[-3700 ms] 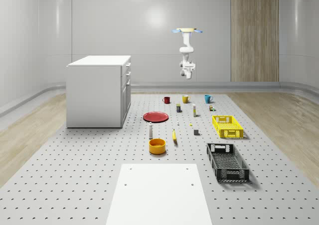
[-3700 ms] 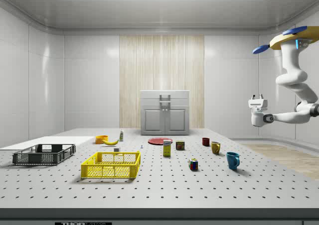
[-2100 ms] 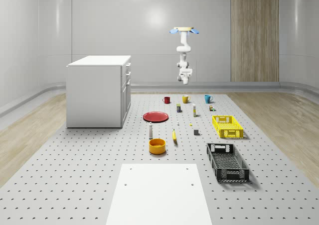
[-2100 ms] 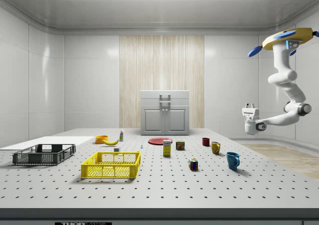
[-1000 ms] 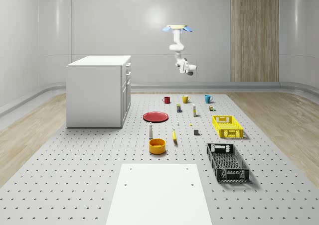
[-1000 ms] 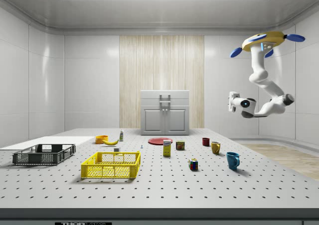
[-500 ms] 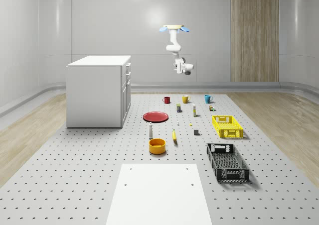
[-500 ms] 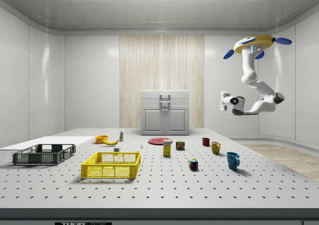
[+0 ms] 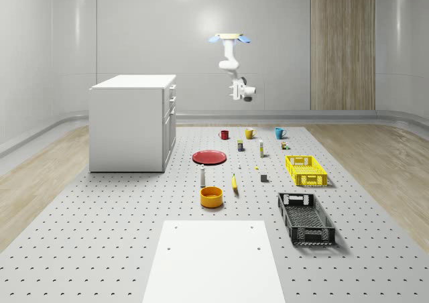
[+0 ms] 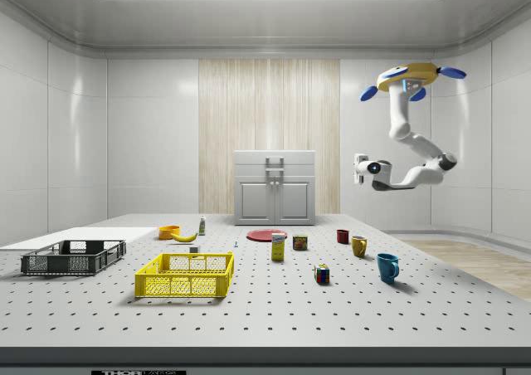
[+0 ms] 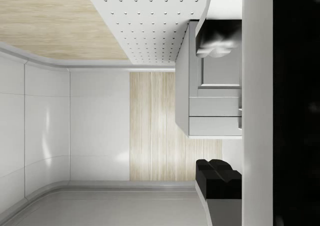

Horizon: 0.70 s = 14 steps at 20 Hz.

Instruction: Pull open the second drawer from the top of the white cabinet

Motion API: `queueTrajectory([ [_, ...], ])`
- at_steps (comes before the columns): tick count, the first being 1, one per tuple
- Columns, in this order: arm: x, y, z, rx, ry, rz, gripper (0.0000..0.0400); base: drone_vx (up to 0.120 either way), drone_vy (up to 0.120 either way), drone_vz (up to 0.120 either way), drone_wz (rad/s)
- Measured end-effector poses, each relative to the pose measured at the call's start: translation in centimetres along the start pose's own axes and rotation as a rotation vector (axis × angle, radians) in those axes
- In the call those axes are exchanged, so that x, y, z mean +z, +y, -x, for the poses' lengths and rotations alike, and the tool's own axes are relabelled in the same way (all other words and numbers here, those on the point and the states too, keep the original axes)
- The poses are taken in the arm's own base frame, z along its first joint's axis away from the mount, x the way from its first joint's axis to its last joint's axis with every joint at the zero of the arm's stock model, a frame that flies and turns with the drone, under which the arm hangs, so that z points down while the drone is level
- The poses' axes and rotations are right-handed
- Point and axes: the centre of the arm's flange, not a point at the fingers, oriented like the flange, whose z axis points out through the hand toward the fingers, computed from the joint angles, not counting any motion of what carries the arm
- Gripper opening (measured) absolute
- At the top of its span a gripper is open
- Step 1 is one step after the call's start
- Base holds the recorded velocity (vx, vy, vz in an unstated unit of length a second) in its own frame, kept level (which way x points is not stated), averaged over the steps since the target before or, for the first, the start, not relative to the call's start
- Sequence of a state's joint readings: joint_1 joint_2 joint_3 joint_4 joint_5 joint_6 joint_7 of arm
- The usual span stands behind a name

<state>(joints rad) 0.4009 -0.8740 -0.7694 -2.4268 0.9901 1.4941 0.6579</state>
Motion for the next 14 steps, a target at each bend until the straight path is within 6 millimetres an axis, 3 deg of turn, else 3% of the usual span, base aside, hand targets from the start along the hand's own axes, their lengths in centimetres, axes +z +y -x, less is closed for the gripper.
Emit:
queueTrajectory([
  [14, 0.00, 0.02, -0.02, 0.000, -0.001, -0.002, 0.0300, 0.120, -0.120, 0.000, 0.000],
])
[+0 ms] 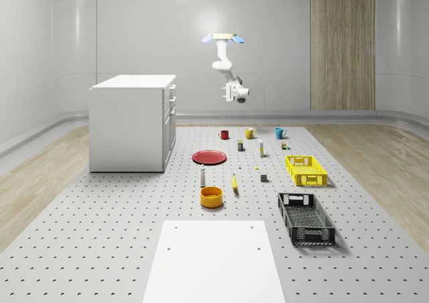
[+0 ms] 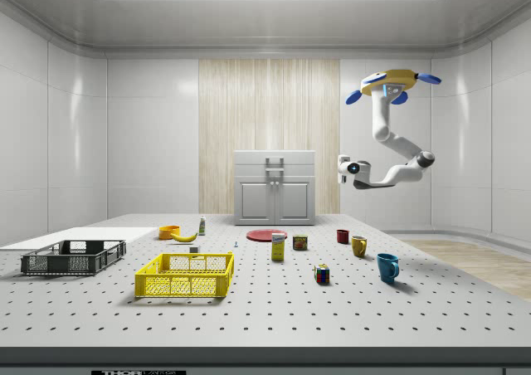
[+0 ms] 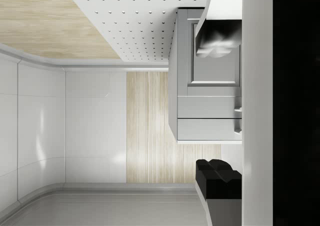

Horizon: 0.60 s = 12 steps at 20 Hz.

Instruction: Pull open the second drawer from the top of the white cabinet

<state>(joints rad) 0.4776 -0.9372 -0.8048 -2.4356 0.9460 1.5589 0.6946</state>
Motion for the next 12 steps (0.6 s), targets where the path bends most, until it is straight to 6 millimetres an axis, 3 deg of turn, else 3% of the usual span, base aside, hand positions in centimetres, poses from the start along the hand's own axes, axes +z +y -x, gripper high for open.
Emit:
queueTrajectory([
  [12, 0.00, 0.00, -0.01, 0.000, 0.000, 0.000, 0.0300, 0.120, -0.120, 0.000, 0.000],
])
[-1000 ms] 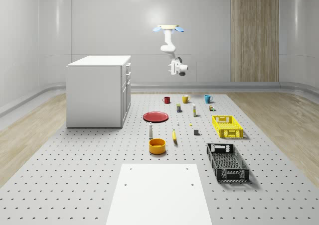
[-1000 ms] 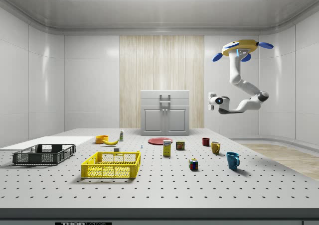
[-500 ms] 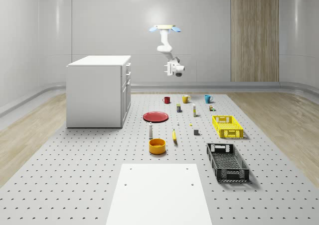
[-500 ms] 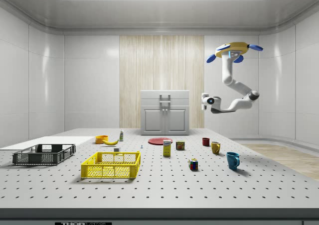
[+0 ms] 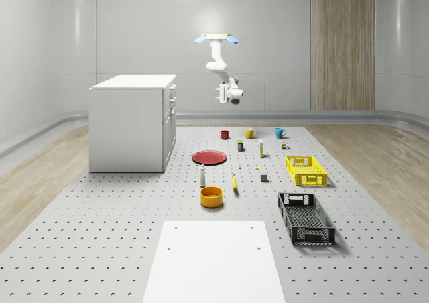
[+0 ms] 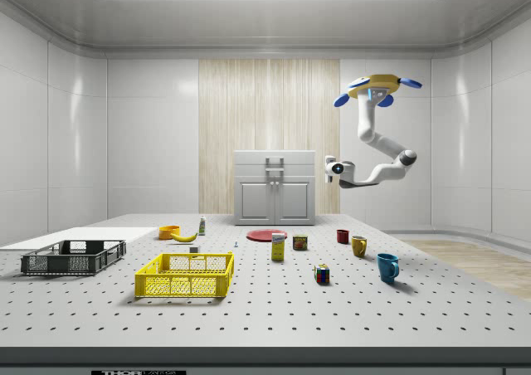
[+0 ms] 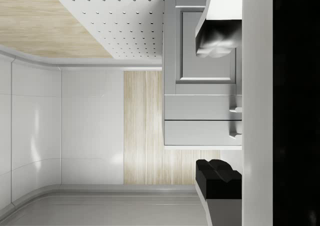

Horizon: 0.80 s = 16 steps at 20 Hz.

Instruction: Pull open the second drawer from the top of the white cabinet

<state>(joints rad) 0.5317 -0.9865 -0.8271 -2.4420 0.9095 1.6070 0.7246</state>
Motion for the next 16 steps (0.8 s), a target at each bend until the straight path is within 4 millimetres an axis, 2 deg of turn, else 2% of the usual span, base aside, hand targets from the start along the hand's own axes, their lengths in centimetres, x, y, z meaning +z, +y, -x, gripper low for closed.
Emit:
queueTrajectory([
  [10, 0.00, 0.00, 0.00, 0.000, 0.000, 0.000, 0.0300, 0.120, -0.120, 0.000, 0.000],
  [15, 0.00, 0.00, -0.01, 0.000, 0.000, 0.000, 0.0300, 0.120, -0.120, 0.096, 0.000],
  [16, 0.00, 0.00, -0.01, 0.000, 0.000, 0.000, 0.0300, 0.120, -0.120, 0.000, 0.000],
])
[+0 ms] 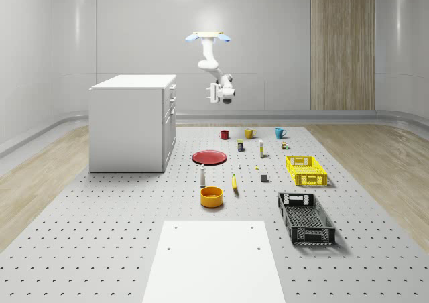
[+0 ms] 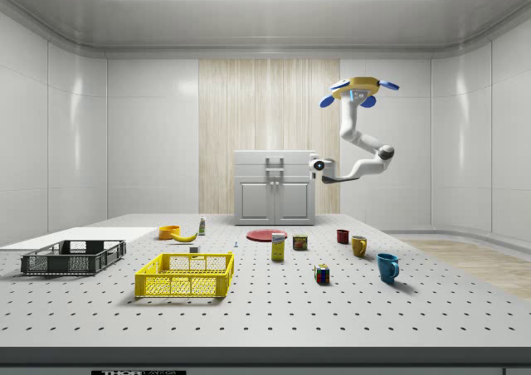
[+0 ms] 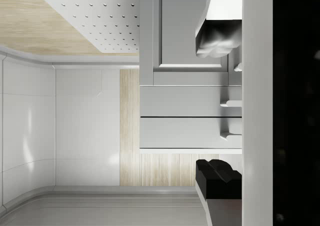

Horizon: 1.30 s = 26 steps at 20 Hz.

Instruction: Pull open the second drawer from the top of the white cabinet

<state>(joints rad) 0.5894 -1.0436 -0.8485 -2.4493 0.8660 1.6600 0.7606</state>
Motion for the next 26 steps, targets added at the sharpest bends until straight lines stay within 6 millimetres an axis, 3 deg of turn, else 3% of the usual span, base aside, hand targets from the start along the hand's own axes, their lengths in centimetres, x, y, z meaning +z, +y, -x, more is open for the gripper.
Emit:
queueTrajectory([
  [3, 0.00, 0.00, 0.00, 0.000, 0.000, 0.000, 0.0300, 0.120, -0.120, 0.080, 0.000],
  [5, 0.00, 0.00, 0.00, 0.000, 0.000, 0.000, 0.0300, 0.120, 0.000, 0.000, 0.000],
  [16, 0.00, 0.00, 0.00, 0.000, 0.000, 0.000, 0.0300, 0.120, -0.120, 0.000, 0.000],
  [22, 0.00, 0.00, -0.01, 0.000, 0.000, 0.000, 0.0300, 0.120, -0.113, -0.107, 0.000],
  [26, 0.00, 0.00, -0.01, 0.000, 0.000, 0.000, 0.0300, 0.000, 0.000, 0.000, 0.000],
])
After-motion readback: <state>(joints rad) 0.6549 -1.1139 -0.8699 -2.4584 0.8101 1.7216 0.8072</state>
